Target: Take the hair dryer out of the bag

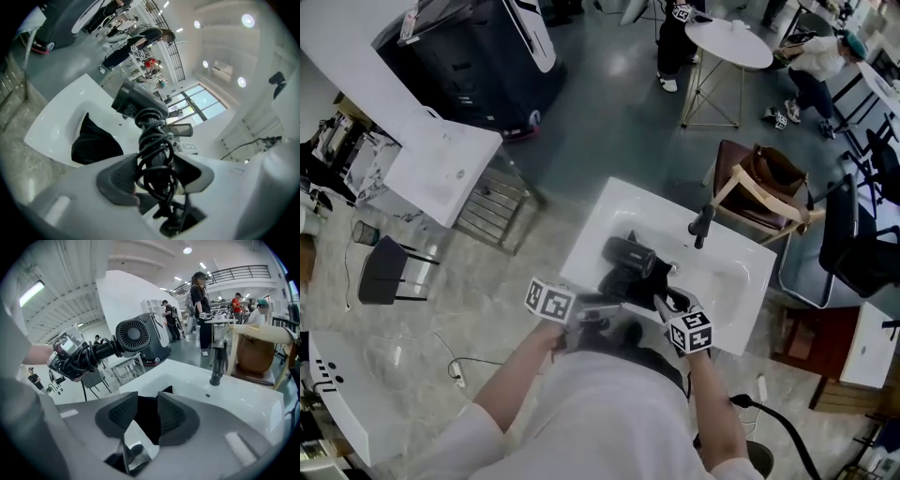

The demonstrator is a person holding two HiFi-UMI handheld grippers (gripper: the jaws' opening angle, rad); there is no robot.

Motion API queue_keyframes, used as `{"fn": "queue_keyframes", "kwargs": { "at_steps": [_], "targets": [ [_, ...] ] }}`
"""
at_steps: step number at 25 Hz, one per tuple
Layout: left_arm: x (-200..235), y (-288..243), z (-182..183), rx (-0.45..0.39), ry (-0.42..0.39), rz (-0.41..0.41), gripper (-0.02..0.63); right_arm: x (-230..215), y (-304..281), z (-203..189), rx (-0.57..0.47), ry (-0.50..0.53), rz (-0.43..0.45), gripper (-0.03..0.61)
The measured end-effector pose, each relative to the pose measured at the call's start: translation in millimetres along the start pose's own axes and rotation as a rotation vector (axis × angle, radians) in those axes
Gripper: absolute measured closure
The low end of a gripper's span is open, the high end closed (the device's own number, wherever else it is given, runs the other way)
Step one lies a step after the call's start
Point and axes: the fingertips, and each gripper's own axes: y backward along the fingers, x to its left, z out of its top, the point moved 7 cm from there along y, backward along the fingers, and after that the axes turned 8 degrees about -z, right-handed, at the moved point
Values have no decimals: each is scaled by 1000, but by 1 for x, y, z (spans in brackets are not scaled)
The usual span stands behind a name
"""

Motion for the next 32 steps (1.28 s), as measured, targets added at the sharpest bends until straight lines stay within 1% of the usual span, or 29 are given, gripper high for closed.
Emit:
{"fn": "queue_keyframes", "kwargs": {
  "at_steps": [5,8,12,14,17,21,26,28,30,32],
  "targets": [
    [5,10,13,-18,-18,-34,376,15,11,7,-19,-39,-88,443],
    [4,14,16,-24,-31,-51,376,29,21,4,-40,-85,-141,451],
    [0,25,23,-20,-55,-87,376,51,30,6,-78,-148,-190,462],
    [-2,33,25,-14,-64,-96,376,63,35,7,-102,-175,-215,470],
    [-5,43,27,-11,-80,-103,376,77,45,10,-149,-224,-254,500],
    [-10,55,32,-1,-111,-109,376,92,57,16,-207,-293,-287,513],
    [-16,65,35,11,-148,-125,376,103,77,24,-264,-287,-334,523],
    [-18,67,34,13,-159,-124,376,104,87,27,-292,-291,-350,545],
    [-20,69,31,7,-165,-122,376,104,97,32,-322,-292,-355,568],
    [-24,69,30,-10,-165,-128,376,102,108,37,-353,-284,-347,574]
  ]
}}
